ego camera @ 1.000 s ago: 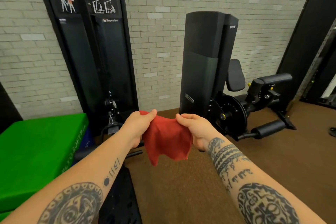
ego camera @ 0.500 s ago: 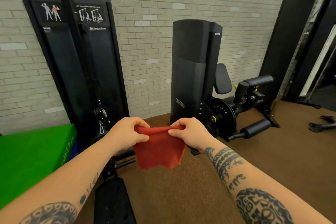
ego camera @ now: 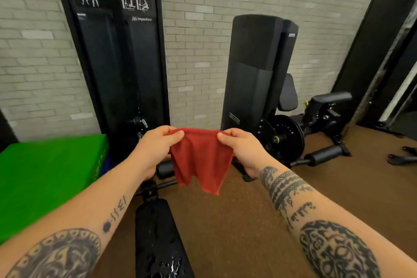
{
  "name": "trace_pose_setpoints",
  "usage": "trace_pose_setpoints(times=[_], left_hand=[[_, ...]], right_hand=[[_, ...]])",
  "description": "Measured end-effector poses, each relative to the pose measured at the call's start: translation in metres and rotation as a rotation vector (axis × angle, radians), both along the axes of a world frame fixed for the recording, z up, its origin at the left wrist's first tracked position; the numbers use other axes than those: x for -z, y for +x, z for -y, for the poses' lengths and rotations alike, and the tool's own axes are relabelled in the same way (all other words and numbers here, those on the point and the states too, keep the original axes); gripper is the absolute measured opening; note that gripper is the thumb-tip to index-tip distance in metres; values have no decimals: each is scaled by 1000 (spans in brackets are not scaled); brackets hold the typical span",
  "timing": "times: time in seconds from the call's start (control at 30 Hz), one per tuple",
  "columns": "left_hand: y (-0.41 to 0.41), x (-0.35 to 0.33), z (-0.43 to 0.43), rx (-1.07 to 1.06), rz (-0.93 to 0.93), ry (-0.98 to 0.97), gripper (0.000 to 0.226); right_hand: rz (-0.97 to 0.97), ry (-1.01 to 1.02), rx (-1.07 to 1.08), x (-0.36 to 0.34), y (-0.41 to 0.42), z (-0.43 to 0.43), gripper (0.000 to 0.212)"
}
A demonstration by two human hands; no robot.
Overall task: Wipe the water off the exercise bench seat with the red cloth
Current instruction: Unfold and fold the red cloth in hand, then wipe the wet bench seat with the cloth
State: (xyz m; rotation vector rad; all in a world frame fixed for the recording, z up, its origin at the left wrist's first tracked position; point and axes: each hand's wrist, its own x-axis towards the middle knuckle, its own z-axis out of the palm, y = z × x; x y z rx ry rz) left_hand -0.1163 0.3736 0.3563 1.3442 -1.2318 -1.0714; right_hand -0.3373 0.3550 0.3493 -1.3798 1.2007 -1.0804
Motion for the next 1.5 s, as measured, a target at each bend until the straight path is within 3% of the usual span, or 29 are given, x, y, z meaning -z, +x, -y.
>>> trace_pose_setpoints(times=[0.3,0.43,0.63,0.8,0.9,1.03,1.27,1.4,1.5], left_hand=[[45,22,-3,-72,-174,130,14],[64,35,-5,-80,-205,211,16],[92,50,3,-202,-348,240,33],[121,65,32,-316,-662,202,78],[134,85,54,-316,-715,193,93],[143,133,82,-482,-664,290,92],[142,255,92,-742,-519,438,47],[136,352,74,-863,-285,529,23],[130,445,47,-878,-2,728,22]], right_hand=[[-33,-44,124,9,69,14,19],[-46,-31,60,22,107,20,13],[-230,-190,-235,45,176,39,15],[-325,-325,-573,71,223,81,35],[-351,-403,-745,105,242,121,49],[-374,-415,-840,167,261,179,49],[-391,-266,-996,276,279,209,36],[-507,-223,-1017,370,276,200,35],[-644,-188,-988,448,261,190,35]])
